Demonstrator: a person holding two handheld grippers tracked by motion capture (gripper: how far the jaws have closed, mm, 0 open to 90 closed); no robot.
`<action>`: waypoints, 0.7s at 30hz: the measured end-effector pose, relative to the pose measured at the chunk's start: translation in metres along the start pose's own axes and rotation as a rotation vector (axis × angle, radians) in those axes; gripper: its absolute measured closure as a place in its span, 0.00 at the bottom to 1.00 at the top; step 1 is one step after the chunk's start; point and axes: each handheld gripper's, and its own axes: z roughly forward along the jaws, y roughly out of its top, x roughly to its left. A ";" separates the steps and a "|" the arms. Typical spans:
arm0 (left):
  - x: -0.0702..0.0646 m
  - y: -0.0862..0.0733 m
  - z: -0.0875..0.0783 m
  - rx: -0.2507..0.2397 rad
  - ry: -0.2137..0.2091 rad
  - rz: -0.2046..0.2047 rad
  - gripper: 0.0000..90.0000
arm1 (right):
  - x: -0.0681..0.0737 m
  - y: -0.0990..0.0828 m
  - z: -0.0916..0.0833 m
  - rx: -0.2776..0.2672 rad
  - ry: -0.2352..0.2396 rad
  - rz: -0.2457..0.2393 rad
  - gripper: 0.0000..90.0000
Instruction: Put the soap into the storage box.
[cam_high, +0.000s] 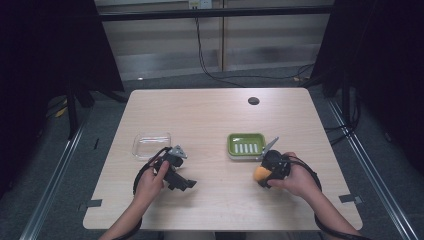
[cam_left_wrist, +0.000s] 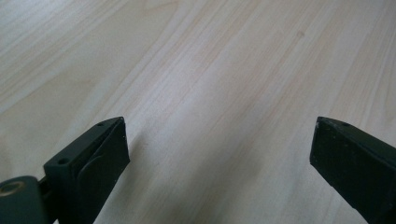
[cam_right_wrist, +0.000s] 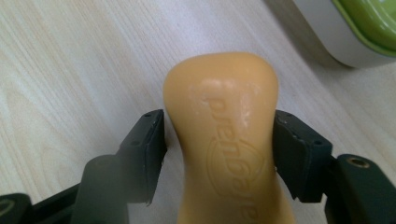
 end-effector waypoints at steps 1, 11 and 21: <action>-0.003 -0.001 0.002 -0.033 0.001 -0.049 0.05 | 0.000 0.001 0.000 0.004 -0.002 -0.004 0.43; 0.001 -0.005 -0.002 0.013 0.002 -0.005 0.05 | -0.004 0.002 -0.002 0.040 -0.003 0.033 0.49; -0.001 -0.004 -0.002 -0.029 0.004 -0.043 0.05 | -0.001 0.008 -0.002 0.098 -0.019 0.004 0.55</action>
